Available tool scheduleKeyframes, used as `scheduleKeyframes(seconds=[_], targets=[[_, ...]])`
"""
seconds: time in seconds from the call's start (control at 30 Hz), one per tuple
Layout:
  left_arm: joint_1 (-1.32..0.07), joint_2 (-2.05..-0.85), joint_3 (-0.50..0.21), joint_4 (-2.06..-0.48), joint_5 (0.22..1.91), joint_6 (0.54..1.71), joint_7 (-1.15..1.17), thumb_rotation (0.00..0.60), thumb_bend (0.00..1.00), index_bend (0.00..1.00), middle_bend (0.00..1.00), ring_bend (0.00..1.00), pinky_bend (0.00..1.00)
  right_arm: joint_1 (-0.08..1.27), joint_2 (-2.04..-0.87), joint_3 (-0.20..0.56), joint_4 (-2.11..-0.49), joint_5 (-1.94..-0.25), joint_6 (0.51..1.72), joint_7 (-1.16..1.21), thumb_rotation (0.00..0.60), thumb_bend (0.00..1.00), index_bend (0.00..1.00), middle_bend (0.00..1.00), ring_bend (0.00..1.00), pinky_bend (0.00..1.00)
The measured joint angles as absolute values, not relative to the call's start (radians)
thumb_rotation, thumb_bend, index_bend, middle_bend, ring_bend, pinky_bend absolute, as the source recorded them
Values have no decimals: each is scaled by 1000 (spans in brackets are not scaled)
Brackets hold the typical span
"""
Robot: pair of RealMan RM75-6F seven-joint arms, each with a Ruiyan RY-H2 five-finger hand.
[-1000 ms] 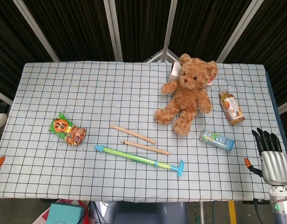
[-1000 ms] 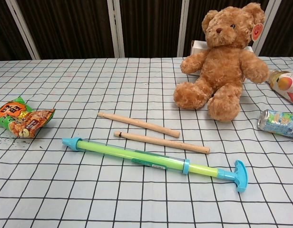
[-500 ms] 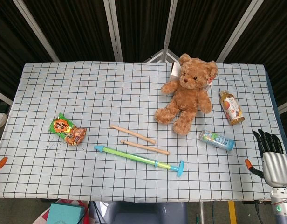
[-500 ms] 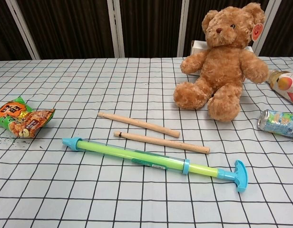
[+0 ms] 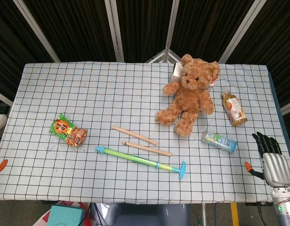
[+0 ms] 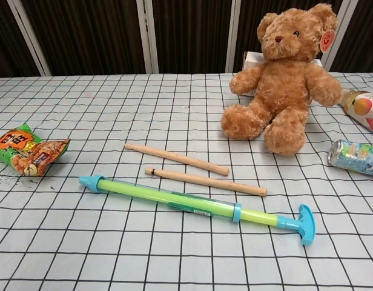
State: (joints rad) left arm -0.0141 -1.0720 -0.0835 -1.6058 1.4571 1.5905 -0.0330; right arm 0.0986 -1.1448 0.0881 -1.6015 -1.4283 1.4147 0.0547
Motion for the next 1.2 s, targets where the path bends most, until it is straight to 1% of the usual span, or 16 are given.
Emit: scheduleKeyframes(seconds=[0.13,0.2,0.27,0.37,0.5,0.53,0.7,0.83,0.97,1.1,1.2], targets=[[-12,-1072,-85,-1607,1448,1589,-32,600,310,161,0,0,118,104,-1163,102,-1606,-1415,1412,102,600,296,48,86,60,0],[-11,-1071,-87,-1610,1444,1589,-32,600,310,162,0,0,118,112,-1171,111,-1609,-1404,1396,151,600,296,50,111,85,0],[-10,-1071,-91,-1611,1440,1592,-31,600,310,163,0,0,118,130,-1181,128,-1610,-1378,1355,226,600,296,68,137,115,0],[-12,-1073,-97,-1611,1427,1588,-26,600,310,163,0,0,118,178,-1194,173,-1609,-1299,1250,330,600,296,103,153,127,0],[-18,-1076,-103,-1610,1410,1573,-17,600,310,163,0,0,118,252,-1208,236,-1603,-1164,1091,385,600,297,109,159,128,0],[-19,-1076,-104,-1610,1407,1569,-15,600,310,163,0,0,118,275,-1214,252,-1599,-1123,1049,390,600,296,109,160,128,0],[-21,-1074,-107,-1611,1395,1559,-14,600,310,163,0,0,118,358,-1242,300,-1577,-968,931,377,600,296,110,161,128,0],[-16,-1070,-109,-1612,1394,1566,-30,600,310,163,0,0,118,442,-1284,336,-1514,-848,835,348,600,296,109,161,128,0],[-14,-1067,-116,-1609,1375,1564,-36,600,310,163,0,0,118,509,-1328,359,-1431,-771,783,320,600,296,109,161,128,0],[-16,-1068,-123,-1609,1349,1549,-27,600,310,163,0,0,118,561,-1372,373,-1352,-728,759,281,600,296,126,166,134,0],[-19,-1069,-126,-1612,1343,1544,-17,600,310,163,0,0,118,591,-1403,386,-1308,-701,758,257,600,296,160,211,173,0]])
